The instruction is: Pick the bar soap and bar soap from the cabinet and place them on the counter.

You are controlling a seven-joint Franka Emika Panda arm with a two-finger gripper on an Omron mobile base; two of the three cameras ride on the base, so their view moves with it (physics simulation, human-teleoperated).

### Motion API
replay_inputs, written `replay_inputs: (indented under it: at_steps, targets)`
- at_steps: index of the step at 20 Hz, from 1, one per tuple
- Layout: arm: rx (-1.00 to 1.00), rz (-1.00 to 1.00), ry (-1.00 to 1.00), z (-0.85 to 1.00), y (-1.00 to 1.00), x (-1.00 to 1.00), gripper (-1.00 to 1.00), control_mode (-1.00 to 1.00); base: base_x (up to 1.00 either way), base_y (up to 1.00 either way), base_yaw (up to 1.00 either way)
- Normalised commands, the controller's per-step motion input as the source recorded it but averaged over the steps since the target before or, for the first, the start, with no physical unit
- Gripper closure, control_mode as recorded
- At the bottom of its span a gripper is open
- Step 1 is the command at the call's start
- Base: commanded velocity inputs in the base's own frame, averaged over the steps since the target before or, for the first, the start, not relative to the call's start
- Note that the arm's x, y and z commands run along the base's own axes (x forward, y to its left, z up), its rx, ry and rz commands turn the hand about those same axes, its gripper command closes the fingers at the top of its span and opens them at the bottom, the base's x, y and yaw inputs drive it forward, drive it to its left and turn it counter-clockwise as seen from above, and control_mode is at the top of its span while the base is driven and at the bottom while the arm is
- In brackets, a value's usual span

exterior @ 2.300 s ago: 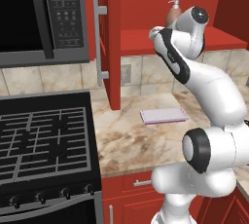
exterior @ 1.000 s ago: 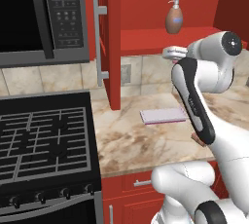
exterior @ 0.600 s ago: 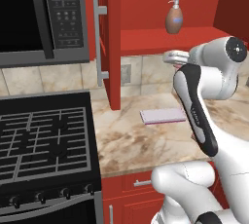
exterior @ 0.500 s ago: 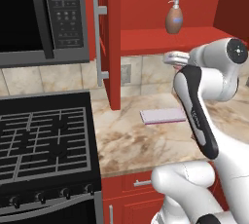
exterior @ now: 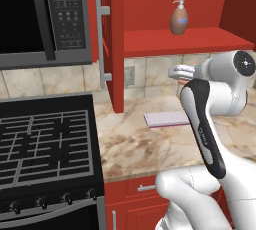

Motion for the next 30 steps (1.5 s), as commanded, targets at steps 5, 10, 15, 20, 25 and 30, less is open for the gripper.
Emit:
replay_inputs:
  at_steps: [5,10,15,20,25,30]
  targets:
    - [0.0,0.0,0.08,-0.4,0.02,-0.03,1.0,-1.0,0.0,0.0,0.0]
    - [0.0,0.0,0.07,-0.34,0.0,0.0,1.0,-1.0,0.0,0.0,0.0]
    - [0.0,0.0,0.05,-0.28,0.0,0.0,1.0,-1.0,0.0,0.0,0.0]
    - [0.04,0.0,0.03,-0.23,0.03,0.0,1.0,-1.0,0.0,0.0,0.0]
    - [0.02,0.0,0.0,-0.2,0.02,-0.07,1.0,-1.0,0.0,0.0,0.0]
    - [0.0,0.0,0.03,-0.22,0.0,-0.14,1.0,-1.0,0.0,0.0,0.0]
